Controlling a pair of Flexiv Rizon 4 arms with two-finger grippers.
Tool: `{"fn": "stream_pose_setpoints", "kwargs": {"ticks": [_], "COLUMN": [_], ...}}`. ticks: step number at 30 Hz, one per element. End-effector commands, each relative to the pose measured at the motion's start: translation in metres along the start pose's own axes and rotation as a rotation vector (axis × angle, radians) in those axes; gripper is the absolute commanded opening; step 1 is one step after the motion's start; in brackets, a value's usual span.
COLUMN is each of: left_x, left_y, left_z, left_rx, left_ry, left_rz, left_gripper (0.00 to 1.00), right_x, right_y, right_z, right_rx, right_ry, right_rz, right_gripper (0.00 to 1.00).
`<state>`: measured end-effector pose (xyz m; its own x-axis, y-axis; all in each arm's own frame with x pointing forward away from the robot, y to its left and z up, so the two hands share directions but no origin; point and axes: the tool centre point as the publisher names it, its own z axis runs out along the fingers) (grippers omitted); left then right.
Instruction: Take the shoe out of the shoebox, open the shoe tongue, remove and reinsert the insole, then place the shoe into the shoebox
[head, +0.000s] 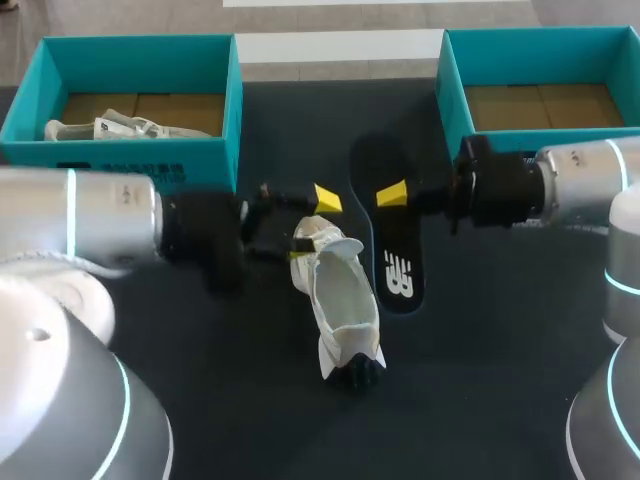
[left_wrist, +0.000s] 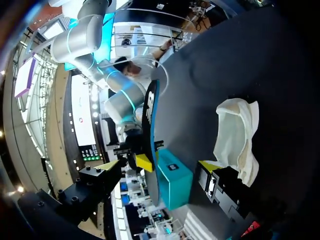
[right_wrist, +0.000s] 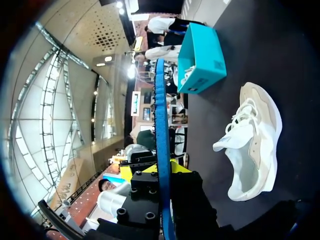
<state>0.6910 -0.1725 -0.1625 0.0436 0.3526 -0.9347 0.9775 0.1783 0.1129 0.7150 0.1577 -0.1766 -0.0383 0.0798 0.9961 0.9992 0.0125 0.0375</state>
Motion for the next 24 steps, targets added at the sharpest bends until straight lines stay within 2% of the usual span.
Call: {"fn": "stream_pose_setpoints", "kwargs": {"ticks": [1,3,23,24], "left_x": [-0.0219,-0.0286,-0.0286,-0.0302], "left_y": [0.0179,0.0188,0.0188,0.0184], "left_z": [-0.0051,-0.0027,-0.0027,-0.0015], "left_rx": [0.011,-0.004,-0.004,0.000], "left_ry": [0.440,0.551,0.551,0.595], "left_rz": [0.105,0.196,0.196,0.164], "left_gripper": [1.00,1.00,1.00,1.00], "right_x": [-0.0034,-0.0039,-0.0106,-0.0107], "right_y": [-0.0016,-0.0023,0.0054,0.0056], "right_z": [0.0048,0.0060,0.0119,0.0119], "right_rx": [-0.006,-0.007,0.025,0.027], "right_ry": [0.003,0.005,0.015,0.015], "right_rz": [0.001,0.002,0.010,0.010], "right_gripper": [0.00,0.00,0.00,0.00]}}
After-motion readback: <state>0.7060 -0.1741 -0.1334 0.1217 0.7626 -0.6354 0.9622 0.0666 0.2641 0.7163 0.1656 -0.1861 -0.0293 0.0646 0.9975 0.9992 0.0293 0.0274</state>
